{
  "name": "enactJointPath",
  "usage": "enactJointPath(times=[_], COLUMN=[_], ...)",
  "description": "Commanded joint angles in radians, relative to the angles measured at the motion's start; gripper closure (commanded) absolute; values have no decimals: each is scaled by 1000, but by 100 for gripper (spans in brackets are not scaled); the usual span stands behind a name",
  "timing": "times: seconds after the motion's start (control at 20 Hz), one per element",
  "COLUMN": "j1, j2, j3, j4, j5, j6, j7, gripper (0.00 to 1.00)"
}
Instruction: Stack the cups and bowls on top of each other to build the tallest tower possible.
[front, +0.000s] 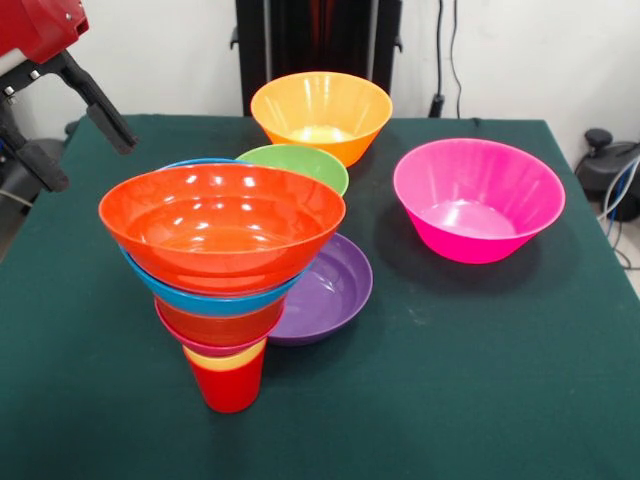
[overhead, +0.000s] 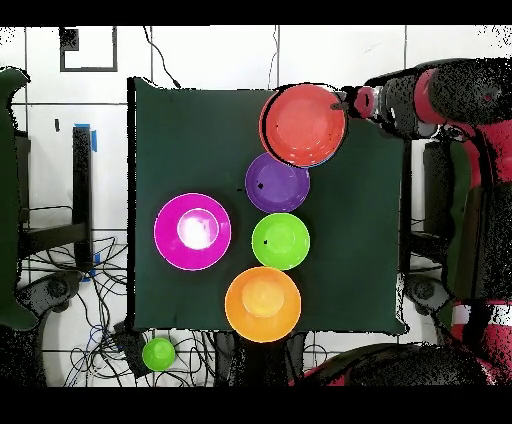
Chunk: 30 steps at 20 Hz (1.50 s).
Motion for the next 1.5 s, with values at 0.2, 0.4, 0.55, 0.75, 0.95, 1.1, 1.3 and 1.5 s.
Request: enactJointPath(times=[0.2,0.4,0.55,0.75,0.95,1.1,1.3,1.5], j1=[34,33,32,32,40,47,64,94], j2=[29,29,25,21,3,-47,-109,-157], j3=[-5,-5,-5,-10,-26,-45,-80,-130], j4=[64,65,73,75,72,96,115,149], j5=[-31,-29,-29,-32,-42,-46,-66,-97], j6=[-20,-24,-31,-20,-2,18,10,-50], j7=[95,99,96,100,119,139,162,189], gripper=[0,0,0,0,0,0,0,0])
